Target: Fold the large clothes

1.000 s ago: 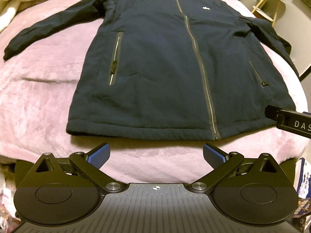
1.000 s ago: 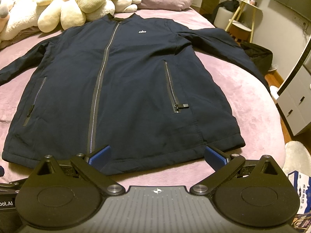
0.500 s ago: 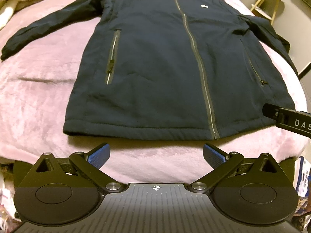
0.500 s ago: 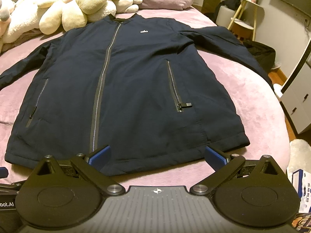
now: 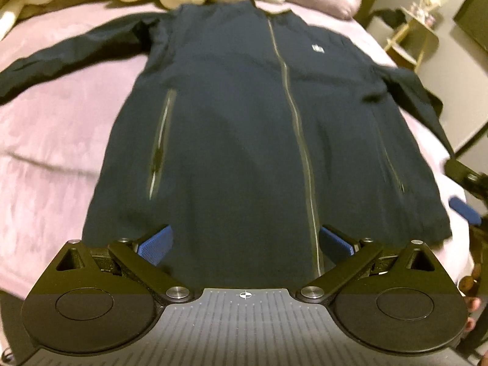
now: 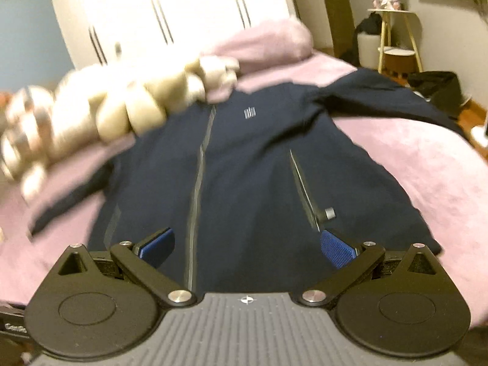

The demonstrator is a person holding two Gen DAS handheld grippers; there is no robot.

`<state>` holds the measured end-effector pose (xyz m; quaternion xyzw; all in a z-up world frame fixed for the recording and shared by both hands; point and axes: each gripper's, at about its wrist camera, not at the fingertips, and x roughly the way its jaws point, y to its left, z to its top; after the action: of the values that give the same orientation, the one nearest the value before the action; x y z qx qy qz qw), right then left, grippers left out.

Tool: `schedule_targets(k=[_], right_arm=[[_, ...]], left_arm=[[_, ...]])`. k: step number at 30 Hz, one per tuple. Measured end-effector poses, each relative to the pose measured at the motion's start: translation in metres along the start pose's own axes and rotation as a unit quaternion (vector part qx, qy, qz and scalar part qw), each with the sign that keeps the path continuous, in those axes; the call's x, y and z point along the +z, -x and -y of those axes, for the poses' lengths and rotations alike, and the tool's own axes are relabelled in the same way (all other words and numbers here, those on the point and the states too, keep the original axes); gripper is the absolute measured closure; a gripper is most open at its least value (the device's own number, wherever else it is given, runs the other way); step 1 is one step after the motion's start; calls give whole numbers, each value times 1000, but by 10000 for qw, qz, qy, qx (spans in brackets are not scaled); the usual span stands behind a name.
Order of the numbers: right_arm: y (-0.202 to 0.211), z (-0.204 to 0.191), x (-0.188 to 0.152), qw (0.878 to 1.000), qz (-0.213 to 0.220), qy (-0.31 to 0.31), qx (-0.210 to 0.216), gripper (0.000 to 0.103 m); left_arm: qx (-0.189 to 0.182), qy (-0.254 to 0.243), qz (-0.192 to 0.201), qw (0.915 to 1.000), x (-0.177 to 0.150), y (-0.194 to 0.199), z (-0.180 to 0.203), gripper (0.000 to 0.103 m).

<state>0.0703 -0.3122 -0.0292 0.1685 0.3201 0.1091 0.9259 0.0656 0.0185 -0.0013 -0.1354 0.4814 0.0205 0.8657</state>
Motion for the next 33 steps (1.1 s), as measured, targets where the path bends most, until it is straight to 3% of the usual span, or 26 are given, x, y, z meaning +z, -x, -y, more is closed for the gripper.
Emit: schedule_targets(k=[3,7,10,14,16,19,21,26,29,33], right_arm=[[-13,42,19,9964,160,-770,310,1],[-32,111,57,9807,453,-1901,105,1],[-51,178,77,9419,889,-3205,-477,1],[-84,254,93,8888,1284,-4358,-610,22],[-105,281,97,8713,1398,-4668,-574,28],[-129,317,103,8440,1484,-5116,-623,43],[-146,334,102,8231,1494,-5444,-609,59],[-173,373,96,7771,1664,-6053,-457,79],[-186,383,97,7682,1732,-6147,-449,79],[-197,394,110,7868,1580,-5931,-645,88]], left_arm=[[45,0,261,9997,25,-15,1,0],[431,-216,632,9968,58,-49,13,0],[642,-151,785,9947,75,-73,18,0],[804,41,753,9939,87,-104,16,0],[909,92,621,9939,86,-115,14,0],[916,230,405,9947,82,-129,6,0],[858,270,513,9946,77,-130,1,0],[686,273,639,9952,69,-130,-5,0],[654,309,711,9948,67,-131,-6,0],[711,198,748,9945,67,-132,-3,0]])
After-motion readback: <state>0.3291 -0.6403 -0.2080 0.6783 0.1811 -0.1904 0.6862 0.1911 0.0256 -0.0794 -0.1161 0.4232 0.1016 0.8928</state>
